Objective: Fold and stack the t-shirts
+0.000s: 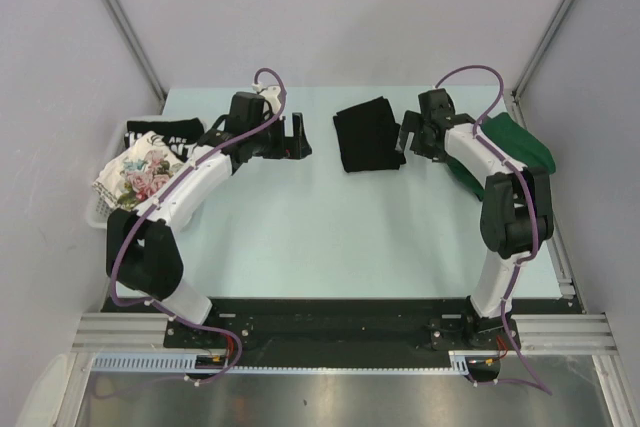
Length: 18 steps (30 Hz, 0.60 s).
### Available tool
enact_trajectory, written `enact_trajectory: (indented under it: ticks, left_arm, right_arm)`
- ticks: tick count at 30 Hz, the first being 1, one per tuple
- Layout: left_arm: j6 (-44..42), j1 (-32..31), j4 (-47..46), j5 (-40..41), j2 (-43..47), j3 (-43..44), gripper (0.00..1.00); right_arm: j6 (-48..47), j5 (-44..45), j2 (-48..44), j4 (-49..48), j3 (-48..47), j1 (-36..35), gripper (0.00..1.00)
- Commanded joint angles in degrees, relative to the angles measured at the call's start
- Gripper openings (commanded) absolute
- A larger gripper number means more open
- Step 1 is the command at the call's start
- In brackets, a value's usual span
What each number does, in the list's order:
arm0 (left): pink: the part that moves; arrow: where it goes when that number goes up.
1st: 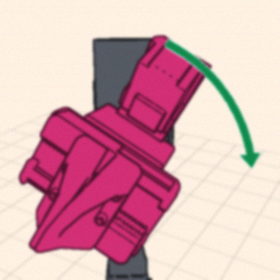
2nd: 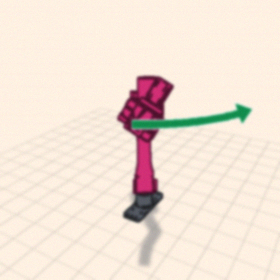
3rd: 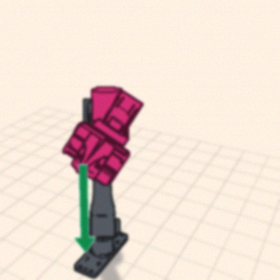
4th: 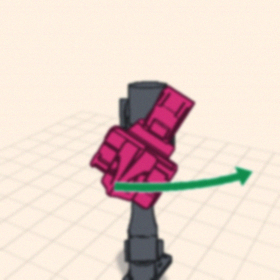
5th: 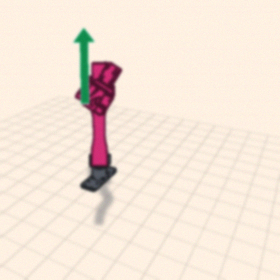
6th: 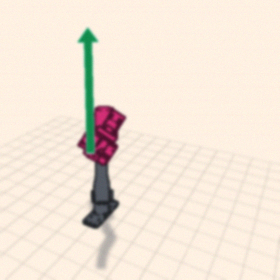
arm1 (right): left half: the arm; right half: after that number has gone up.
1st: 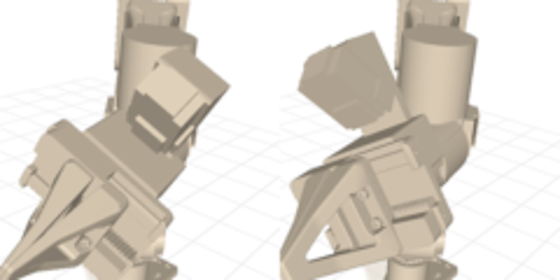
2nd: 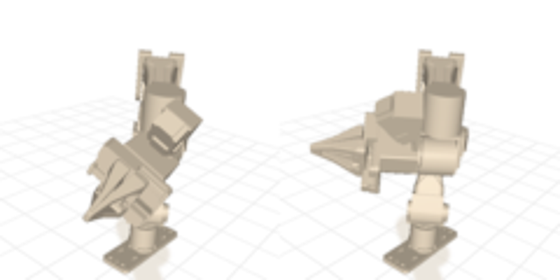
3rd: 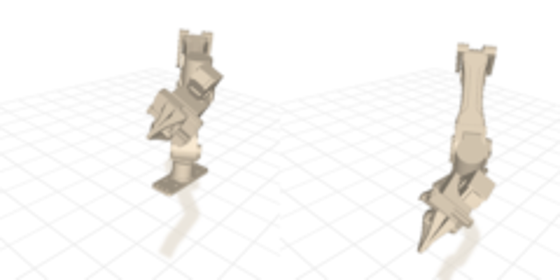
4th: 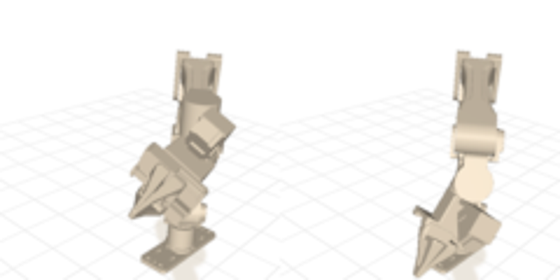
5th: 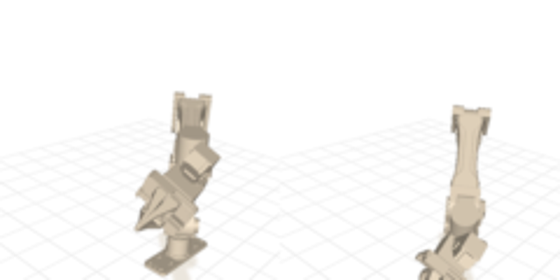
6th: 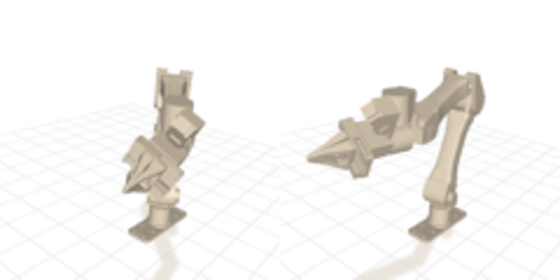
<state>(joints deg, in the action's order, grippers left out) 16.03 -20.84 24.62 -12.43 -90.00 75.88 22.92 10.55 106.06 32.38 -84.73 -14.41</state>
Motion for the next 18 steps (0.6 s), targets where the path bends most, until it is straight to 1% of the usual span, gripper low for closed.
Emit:
enact_trajectory:
  ticks: [1,8,14,18]
  left_arm:
    - [0.49,-0.25,-0.8,-0.49,3.16,0.5,0.99]
    - [0.49,-0.25,0.6,-0.06,2.99,1.38,1.0]
    - [-0.56,-0.25,2.79,0.82,2.63,3.75,1.0]
    - [-0.74,-0.17,3.42,1.09,2.63,4.28,0.99]
  right_arm:
    - [2.22,-13.7,3.44,-4.87,0.0,2.37,1.0]
    - [5.38,-22.92,7.75,-11.72,0.0,4.66,0.99]
    - [5.21,-25.48,10.04,-14.54,-0.17,5.89,0.9]
    - [5.12,-26.1,11.62,-14.8,-0.35,6.68,0.87]
